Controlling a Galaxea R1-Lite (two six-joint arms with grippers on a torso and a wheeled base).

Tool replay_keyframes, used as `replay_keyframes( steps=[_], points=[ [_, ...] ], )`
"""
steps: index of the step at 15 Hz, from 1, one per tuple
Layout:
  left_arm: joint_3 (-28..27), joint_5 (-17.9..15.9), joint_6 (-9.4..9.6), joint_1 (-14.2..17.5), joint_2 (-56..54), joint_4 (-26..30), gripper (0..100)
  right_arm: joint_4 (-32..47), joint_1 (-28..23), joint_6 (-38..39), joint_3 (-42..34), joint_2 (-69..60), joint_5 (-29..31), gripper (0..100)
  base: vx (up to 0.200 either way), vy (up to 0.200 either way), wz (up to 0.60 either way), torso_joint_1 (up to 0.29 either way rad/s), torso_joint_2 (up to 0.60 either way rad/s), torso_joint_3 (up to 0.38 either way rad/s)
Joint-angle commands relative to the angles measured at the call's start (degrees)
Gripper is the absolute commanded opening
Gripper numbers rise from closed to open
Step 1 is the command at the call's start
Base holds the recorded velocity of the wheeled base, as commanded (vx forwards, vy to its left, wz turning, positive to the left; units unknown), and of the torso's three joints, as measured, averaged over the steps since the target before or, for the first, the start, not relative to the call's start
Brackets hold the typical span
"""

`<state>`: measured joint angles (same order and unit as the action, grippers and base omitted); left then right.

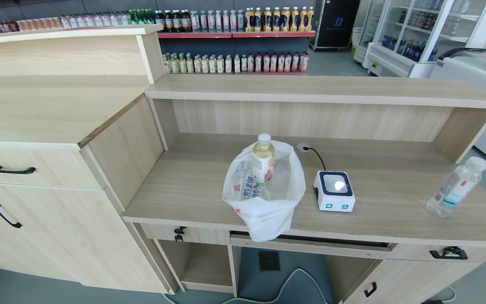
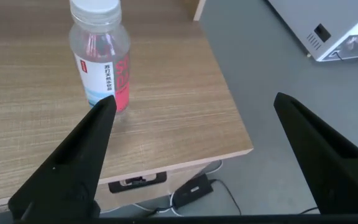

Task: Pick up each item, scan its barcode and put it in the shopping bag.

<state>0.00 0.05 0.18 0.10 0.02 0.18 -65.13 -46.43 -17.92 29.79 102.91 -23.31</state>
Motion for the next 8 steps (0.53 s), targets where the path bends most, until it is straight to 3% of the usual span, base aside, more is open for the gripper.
replay_keyframes(
  steps=[1, 8],
  points=[
    [0.0, 0.0, -0.01, 0.0, 0.0, 0.0, 100, -1.8, 0.7, 0.1, 2.4, 7.3, -0.2, 100, 0.0, 0.0, 0.0, 0.0, 0.0, 0.0],
    [0.0, 0.0, -0.01, 0.0, 0.0, 0.0, 100, -2.1, 5.3, 2.1, 5.4, 11.3, -0.1, 100, 0.0, 0.0, 0.0, 0.0, 0.0, 0.0]
  ],
)
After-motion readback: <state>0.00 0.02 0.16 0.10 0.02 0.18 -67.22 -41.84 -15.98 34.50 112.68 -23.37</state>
